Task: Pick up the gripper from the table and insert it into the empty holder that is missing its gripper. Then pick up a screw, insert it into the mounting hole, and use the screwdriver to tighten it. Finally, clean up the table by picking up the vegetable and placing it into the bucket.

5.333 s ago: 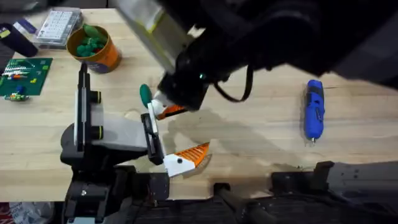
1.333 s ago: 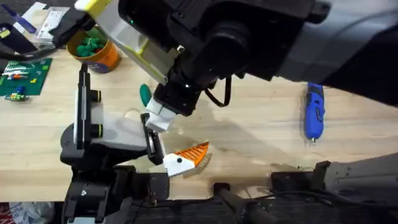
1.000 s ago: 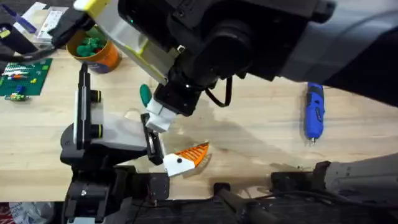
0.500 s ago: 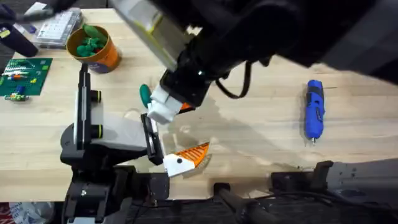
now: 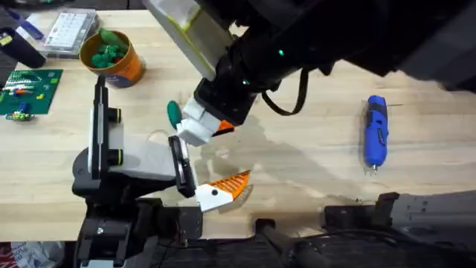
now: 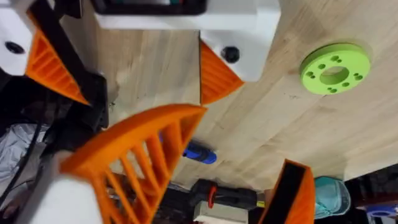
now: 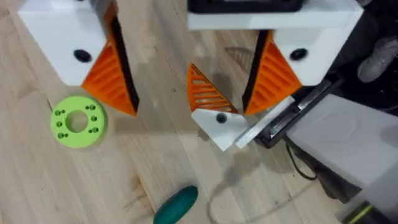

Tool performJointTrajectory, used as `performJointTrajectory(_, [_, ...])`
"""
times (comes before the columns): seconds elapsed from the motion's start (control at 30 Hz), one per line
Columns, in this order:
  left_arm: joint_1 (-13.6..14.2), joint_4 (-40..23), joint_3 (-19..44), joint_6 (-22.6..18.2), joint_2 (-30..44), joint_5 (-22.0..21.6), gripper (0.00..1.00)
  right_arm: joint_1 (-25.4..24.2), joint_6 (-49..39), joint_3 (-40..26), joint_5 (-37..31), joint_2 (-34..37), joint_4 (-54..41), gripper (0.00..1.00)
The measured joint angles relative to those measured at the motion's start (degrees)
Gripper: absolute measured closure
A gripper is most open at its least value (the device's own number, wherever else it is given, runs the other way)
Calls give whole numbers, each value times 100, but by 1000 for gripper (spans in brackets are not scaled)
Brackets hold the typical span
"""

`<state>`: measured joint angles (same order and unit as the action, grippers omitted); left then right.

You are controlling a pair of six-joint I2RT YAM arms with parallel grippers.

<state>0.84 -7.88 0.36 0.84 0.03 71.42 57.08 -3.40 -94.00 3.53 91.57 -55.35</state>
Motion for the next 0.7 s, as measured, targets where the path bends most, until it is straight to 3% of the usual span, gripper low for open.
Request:
performJointTrajectory(0.67, [0, 0, 0, 0, 0, 0, 14, 0, 0, -2, 0, 0, 0, 9])
performJointTrajectory(0.7, [0, -2, 0, 15, 0, 6, 88, 0, 0, -2, -2, 0, 0, 9])
